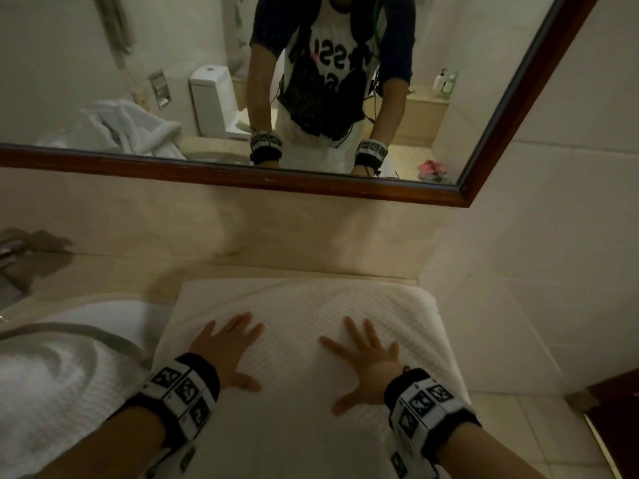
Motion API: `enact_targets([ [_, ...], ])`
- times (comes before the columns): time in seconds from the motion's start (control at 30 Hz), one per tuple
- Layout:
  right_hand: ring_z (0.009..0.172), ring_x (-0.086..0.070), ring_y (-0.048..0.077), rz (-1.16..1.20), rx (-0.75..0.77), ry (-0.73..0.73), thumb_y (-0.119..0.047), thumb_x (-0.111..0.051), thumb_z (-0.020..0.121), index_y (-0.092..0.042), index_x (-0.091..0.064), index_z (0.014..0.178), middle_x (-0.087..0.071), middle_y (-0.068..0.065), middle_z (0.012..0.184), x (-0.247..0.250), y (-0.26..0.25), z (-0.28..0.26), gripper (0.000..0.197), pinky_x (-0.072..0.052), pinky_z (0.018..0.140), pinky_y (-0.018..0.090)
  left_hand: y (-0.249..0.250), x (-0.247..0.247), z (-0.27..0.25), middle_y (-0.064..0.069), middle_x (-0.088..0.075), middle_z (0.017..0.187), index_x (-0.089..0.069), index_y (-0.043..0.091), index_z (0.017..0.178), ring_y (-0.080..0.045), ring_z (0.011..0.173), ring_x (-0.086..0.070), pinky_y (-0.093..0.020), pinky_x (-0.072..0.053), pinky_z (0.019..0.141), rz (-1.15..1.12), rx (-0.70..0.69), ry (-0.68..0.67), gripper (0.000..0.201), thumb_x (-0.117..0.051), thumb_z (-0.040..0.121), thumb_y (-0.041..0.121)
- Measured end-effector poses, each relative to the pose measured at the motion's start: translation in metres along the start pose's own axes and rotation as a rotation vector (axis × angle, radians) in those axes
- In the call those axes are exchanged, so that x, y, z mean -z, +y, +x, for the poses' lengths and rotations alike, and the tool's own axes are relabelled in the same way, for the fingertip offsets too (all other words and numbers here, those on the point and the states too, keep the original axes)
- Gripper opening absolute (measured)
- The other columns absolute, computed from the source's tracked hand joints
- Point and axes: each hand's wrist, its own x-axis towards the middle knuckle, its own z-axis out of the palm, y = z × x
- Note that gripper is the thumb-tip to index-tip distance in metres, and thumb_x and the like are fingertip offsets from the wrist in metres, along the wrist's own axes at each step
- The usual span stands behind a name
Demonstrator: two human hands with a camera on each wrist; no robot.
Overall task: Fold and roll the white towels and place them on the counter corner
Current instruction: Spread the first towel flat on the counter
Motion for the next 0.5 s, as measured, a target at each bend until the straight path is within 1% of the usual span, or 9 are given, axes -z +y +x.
enact_targets([
  [0.03,0.137,0.035,0.029,-0.017,-0.003,0.016,-0.060,-0.069,0.069,-0.054,0.012,0.140,0.037,-0.005,0.150,0.001,-0.001,0.000,0.108,0.011,0.106,0.070,-0.006,0.002,0.001,0.002,0.019,0.157,0.013,0.028,0.148,-0.015,0.146,0.014,-0.043,0.005,0.117,0.013,-0.005,0.026,0.103,-0.033,0.072,0.082],
  [0.07,0.136,0.036,0.029,-0.033,-0.001,0.050,-0.062,-0.068,0.068,-0.055,0.015,0.139,0.038,-0.006,0.149,0.002,-0.002,0.001,0.110,0.013,0.104,0.070,-0.014,0.002,0.002,0.003,0.020,0.156,0.015,0.033,0.146,-0.015,0.145,0.015,-0.043,0.006,0.117,0.034,-0.010,0.077,0.106,-0.017,0.064,0.091],
  [0.1,0.135,0.038,0.028,-0.048,0.003,0.091,-0.065,-0.068,0.066,-0.056,0.017,0.137,0.040,-0.007,0.148,0.002,-0.001,0.002,0.111,0.015,0.102,0.071,-0.020,0.003,0.003,0.004,0.025,0.155,0.023,0.038,0.141,-0.016,0.145,0.017,-0.045,0.007,0.117,0.054,-0.014,0.138,0.112,0.003,0.048,0.097],
  [0.13,0.134,0.040,0.027,-0.057,0.005,0.125,-0.068,-0.067,0.064,-0.057,0.020,0.136,0.041,-0.008,0.147,0.002,-0.002,0.004,0.113,0.015,0.101,0.072,-0.025,0.003,0.002,0.003,0.032,0.150,0.033,0.044,0.133,-0.017,0.143,0.021,-0.047,0.008,0.116,0.066,-0.010,0.192,0.112,0.019,0.035,0.095],
  [0.17,0.134,0.040,0.027,-0.061,-0.001,0.143,-0.070,-0.066,0.063,-0.057,0.021,0.135,0.042,-0.008,0.146,0.003,-0.002,0.007,0.114,0.015,0.101,0.072,-0.026,0.003,0.002,0.002,0.039,0.144,0.042,0.048,0.124,-0.017,0.140,0.027,-0.049,0.009,0.115,0.064,-0.010,0.244,0.105,0.026,0.030,0.092],
  [0.27,0.136,0.037,0.030,-0.075,-0.034,0.109,-0.076,-0.060,0.062,-0.056,0.023,0.135,0.041,-0.006,0.148,0.001,-0.004,0.018,0.112,0.013,0.102,0.074,-0.020,0.000,0.007,0.000,0.042,0.140,0.053,0.054,0.109,-0.016,0.134,0.032,-0.045,0.018,0.111,-0.020,-0.039,0.322,0.082,0.032,0.037,0.088],
  [0.33,0.137,0.036,0.031,-0.090,-0.050,0.087,-0.079,-0.056,0.063,-0.054,0.022,0.136,0.040,-0.005,0.148,-0.002,-0.006,0.023,0.110,0.012,0.101,0.074,-0.020,-0.010,0.014,0.002,0.041,0.140,0.046,0.054,0.117,-0.018,0.141,0.027,-0.044,0.020,0.110,-0.056,-0.019,0.343,0.085,0.035,0.039,0.086],
  [0.43,0.137,0.035,0.031,-0.098,-0.057,0.088,-0.079,-0.055,0.065,-0.055,0.020,0.137,0.039,-0.005,0.149,-0.005,-0.007,0.023,0.107,0.010,0.102,0.074,-0.032,-0.032,0.014,0.000,0.037,0.145,0.036,0.047,0.127,-0.020,0.145,0.018,-0.051,0.007,0.115,-0.132,0.124,0.374,0.099,0.039,0.035,0.083],
  [0.5,0.137,0.034,0.031,-0.099,-0.061,0.086,-0.078,-0.055,0.065,-0.055,0.020,0.137,0.039,-0.004,0.149,-0.005,-0.008,0.023,0.107,0.009,0.102,0.074,-0.043,-0.045,0.005,-0.007,0.022,0.155,0.039,0.053,0.125,-0.024,0.147,0.008,-0.053,-0.001,0.115,-0.195,0.216,0.421,0.089,0.036,0.041,0.084],
])
